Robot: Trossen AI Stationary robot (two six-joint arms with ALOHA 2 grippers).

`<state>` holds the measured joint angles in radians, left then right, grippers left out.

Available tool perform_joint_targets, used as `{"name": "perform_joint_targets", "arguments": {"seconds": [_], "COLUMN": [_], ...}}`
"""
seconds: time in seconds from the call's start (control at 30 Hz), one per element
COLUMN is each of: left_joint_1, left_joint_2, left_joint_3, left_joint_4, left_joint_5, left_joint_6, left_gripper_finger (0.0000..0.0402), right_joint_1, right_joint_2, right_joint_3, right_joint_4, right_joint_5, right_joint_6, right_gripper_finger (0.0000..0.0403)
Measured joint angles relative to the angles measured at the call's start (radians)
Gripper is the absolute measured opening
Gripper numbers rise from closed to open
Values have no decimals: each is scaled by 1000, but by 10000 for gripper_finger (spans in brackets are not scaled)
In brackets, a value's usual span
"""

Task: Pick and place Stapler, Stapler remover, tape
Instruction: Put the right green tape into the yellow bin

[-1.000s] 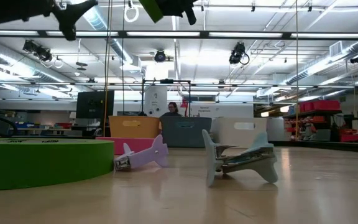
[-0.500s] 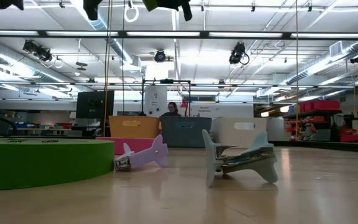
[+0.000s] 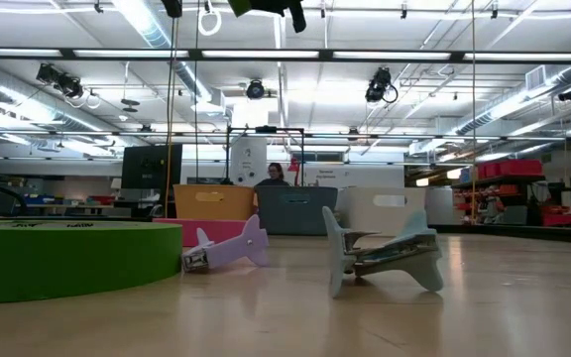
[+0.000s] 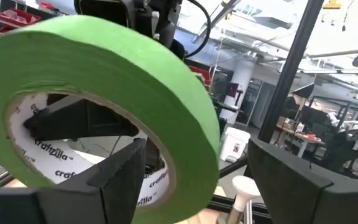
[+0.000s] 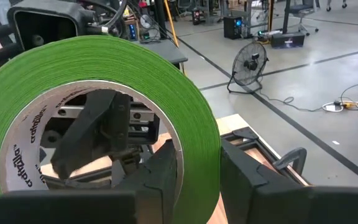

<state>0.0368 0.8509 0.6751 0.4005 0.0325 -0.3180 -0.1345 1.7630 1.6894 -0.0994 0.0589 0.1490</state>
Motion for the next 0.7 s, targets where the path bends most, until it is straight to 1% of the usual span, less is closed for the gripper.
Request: {"name": "perform_joint_targets", "arguments": {"seconds": [0.17, 0.27, 0.4, 0.7], "left_joint_1": [0, 0, 0, 0], "left_joint_2": [33, 46, 49, 48], "left_joint_3": [7, 7, 7, 7], "left_joint_4": [5, 5, 8, 8], "left_joint_5": [-1, -1, -1, -2], "left_joint_6": [0, -3, -2, 4], "left_gripper_finger": [280, 268, 237, 150], "right_joint_1": [0, 0, 0, 0], "right_joint_2": [0, 0, 0, 0], "right_joint_3": [0, 0, 0, 0], "right_joint_4": [0, 0, 0, -1], "right_joint_5": [0, 0, 0, 0], "right_joint_6": [-6, -6, -6, -8], "right_gripper_finger": [98, 98, 98, 98]}}
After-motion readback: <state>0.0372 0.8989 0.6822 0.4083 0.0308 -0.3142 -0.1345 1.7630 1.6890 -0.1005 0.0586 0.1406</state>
